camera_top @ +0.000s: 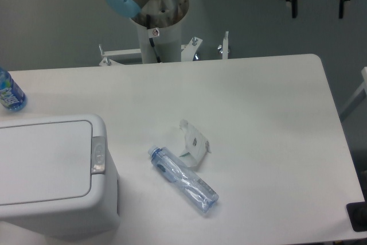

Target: Open the trash can

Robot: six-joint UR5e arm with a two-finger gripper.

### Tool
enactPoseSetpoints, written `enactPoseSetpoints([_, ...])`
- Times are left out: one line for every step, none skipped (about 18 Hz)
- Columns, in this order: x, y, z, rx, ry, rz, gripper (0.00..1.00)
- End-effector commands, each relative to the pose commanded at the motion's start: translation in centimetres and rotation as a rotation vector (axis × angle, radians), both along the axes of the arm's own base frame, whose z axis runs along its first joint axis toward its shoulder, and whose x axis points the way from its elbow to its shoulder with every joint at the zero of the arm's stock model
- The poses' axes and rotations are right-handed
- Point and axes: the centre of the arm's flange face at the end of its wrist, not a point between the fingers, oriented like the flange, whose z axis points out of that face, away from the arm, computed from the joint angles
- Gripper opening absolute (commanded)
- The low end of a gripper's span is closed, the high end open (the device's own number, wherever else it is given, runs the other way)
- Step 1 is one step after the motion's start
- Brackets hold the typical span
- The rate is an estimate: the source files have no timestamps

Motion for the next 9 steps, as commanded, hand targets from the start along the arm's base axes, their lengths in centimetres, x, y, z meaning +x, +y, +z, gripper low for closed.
enactPoseSetpoints([0.0,0.0,0.0,0.000,0.000,0.000,1.00])
enactPoseSetpoints([0.0,0.1,0.0,-0.001,0.000,0.000,1.00])
enactPoseSetpoints([0.0,0.2,0.1,0.003,-0.001,-0.001,1.00])
enactPoseSetpoints([0.2,0.7,0.1,0.008,-0.003,0.002,1.00])
enactPoseSetpoints([0.5,1.5,0.0,0.021,-0.013,0.002,1.00])
enactPoseSetpoints([0.6,2.7,-0.6,0.038,-0.033,0.003,1.00])
enactPoseSetpoints([0.6,3.8,-0.7,0.055,-0.040,0.026,1.00])
enactPoseSetpoints([0.4,4.6,-0.8,0.087,-0.043,0.081,1.00])
enactPoseSetpoints([0.4,5.7,-0.9,0.131,-0.054,0.152,1.00])
